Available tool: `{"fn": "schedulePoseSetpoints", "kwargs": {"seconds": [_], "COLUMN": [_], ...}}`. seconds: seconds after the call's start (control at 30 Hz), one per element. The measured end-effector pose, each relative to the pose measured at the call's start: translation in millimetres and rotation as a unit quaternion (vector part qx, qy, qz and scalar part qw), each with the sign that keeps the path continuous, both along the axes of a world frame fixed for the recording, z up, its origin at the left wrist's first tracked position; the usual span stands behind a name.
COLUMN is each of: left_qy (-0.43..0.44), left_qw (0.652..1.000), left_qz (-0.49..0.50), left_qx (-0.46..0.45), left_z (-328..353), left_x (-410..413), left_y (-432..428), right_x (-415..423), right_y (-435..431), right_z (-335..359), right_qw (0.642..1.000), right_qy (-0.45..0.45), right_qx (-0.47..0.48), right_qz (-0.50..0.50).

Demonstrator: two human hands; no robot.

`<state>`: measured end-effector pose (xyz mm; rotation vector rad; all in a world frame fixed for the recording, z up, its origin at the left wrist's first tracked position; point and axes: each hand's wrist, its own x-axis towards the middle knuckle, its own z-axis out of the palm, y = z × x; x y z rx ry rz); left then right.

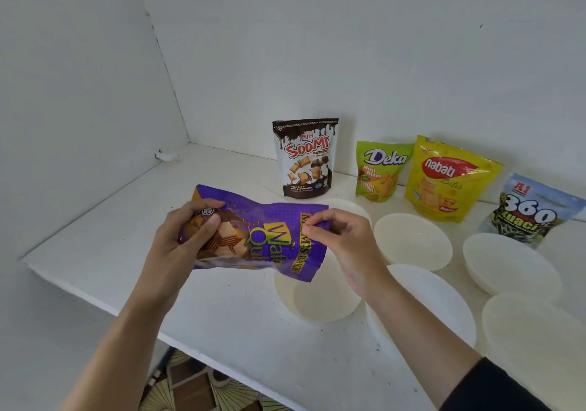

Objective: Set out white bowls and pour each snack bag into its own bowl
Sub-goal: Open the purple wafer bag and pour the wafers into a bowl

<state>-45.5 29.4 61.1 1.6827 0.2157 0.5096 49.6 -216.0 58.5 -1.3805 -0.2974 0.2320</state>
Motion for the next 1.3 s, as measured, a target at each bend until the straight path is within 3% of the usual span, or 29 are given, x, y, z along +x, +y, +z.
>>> {"fn": "schedulePoseSetpoints", "kwargs": {"seconds": [0.2, 0.47, 0.7, 1.0, 1.3], "left_qy": [0.007, -0.015, -0.065, -0.012, -0.033], "left_qw": [1.000, 0.996, 0.996, 0.997, 0.996], "left_qz": [0.008, 0.016, 0.008, 0.015, 0.018], "left_qx": [0.000, 0.081, 0.067, 0.081, 0.078], "left_z": [7.6, 42.1, 64.9, 40.5, 60.0], "left_x": [0.6, 7.7, 5.4, 4.8, 7.8], "left_y": [-2.8, -3.5, -6.5, -15.6, -17.9], "right_x": [-0.8, 4.5, 10.1, 5.7, 4.7], "right_y": [-1.6, -0.2, 1.0, -2.4, -3.8], "right_z": [-15.4, -7.2, 10.9, -20.6, -10.8], "right_qw": [0.999, 1.000, 1.000, 0.999, 1.000], "right_qy": [0.037, 0.019, -0.015, 0.030, 0.014], "right_qx": [-0.007, 0.010, 0.017, -0.029, -0.002], "right_qz": [0.004, 0.005, 0.001, 0.001, 0.011]}}
